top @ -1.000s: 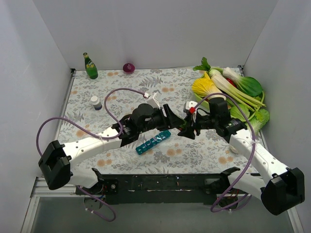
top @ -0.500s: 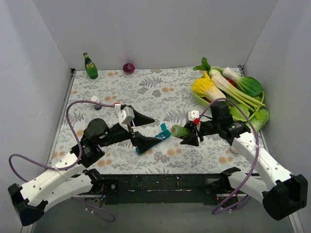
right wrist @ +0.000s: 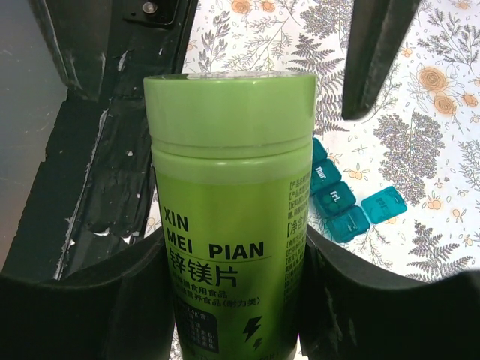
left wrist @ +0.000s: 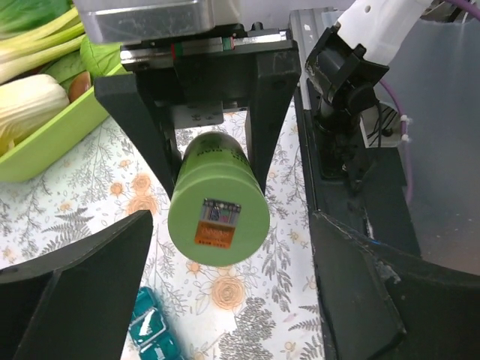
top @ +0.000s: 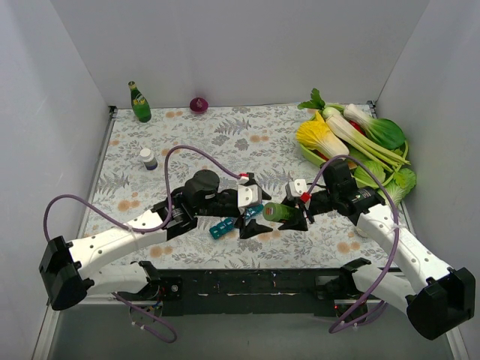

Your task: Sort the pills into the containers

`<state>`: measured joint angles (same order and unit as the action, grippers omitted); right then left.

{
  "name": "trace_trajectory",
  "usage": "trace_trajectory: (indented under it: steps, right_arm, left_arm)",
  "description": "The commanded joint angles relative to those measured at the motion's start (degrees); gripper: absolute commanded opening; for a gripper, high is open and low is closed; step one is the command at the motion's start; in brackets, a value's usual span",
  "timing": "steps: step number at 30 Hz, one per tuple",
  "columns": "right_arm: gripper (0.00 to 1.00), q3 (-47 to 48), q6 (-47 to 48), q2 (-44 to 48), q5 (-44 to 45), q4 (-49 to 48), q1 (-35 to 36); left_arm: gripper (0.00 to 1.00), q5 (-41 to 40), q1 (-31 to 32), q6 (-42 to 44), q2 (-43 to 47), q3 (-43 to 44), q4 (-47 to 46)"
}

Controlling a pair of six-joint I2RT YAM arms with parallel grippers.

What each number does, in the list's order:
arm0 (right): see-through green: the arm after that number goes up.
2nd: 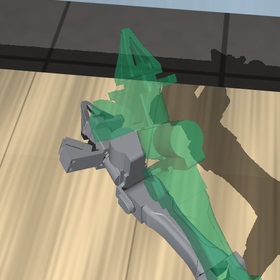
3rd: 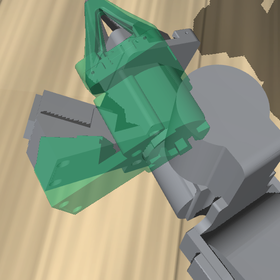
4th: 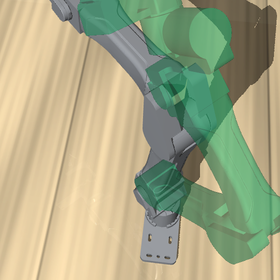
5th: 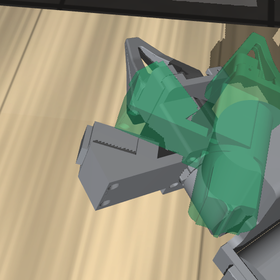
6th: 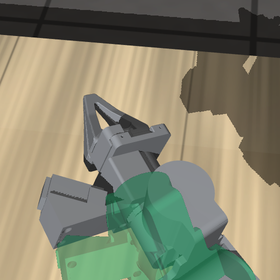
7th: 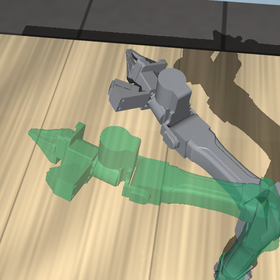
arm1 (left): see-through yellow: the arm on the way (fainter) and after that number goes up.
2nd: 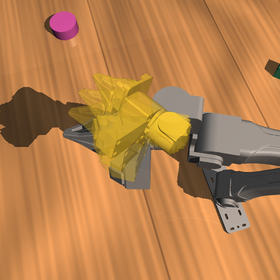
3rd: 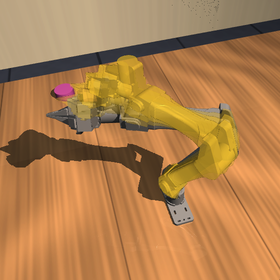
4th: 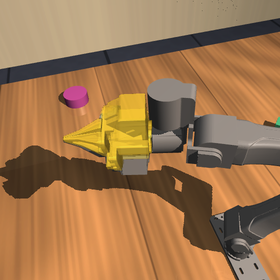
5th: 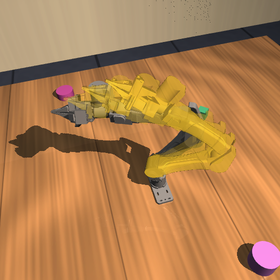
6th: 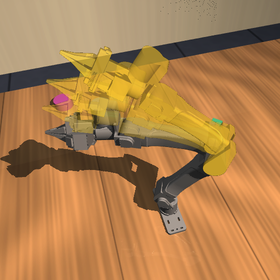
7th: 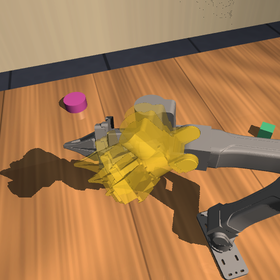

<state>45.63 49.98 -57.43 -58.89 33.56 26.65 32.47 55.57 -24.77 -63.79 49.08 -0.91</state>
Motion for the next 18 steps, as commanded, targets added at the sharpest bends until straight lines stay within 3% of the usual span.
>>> trace_trajectory:
  steps: [1, 3, 4, 6, 7, 8, 10, 13, 14, 17, 18]
  right_arm:
    - [0.02, 0.3, 0.6, 0.7, -2.2, -0.9, 0.2]
    - [0.02, 0.0, -0.3, 0.8, -1.9, -1.7, 0.3]
    - [0.01, -0.1, -0.5, 0.9, -1.8, -1.8, 0.2]
    - [0.02, -0.4, -1.2, 1.0, -1.4, -2.4, 0.2]
    - [0.02, -0.4, -1.4, 1.0, -1.3, -2.4, 0.2]
    - [0.02, -0.5, -1.9, 1.1, -0.9, -2.8, 0.2]
    - [0.01, -1.0, -4.4, 1.2, 0.5, -4.5, 0.2]
    - [0.01, -2.0, -9.0, 1.8, 6.0, -8.0, 0.2]
    - [0.01, -2.5, -10.3, 2.1, 9.6, -9.4, 0.2]
    - [0.01, -3.9, -14.3, 2.4, 16.7, -12.9, 0.2]
    - [0.01, -4.2, -14.9, 2.5, 17.9, -13.5, 0.1]
  left_arm:
    - [0.8, -1.4, 1.0, 1.7, -1.8, 3.6, -0.1]
    - [0.65, -1.0, 1.2, 0.1, -2.4, 3.8, -0.1]
    - [0.47, -0.7, 1.2, -1.5, -2.8, 3.7, -0.1]
    - [0.27, -0.3, 1.2, -2.9, -3.4, 3.6, -0.1]
    - [0.08, -0.6, 1.2, -5.0, -3.8, 3.5, -0.1]
    - [0.0, -1.1, 1.2, -6.5, -4.0, 3.5, -0.1]
    - [0.0, -5.0, 1.2, -11.7, -4.4, 3.3, -1.0]
    - [0.0, -14.6, 1.1, -27.5, -4.6, 3.0, -1.1]
    - [0.0, -17.0, 0.8, -38.2, -4.7, 3.1, -0.3]
    - [0.0, -23.2, -0.2, -55.8, -4.8, 2.8, 2.7]
    - [0.0, -25.4, -0.2, -70.4, -4.8, 2.9, 4.4]
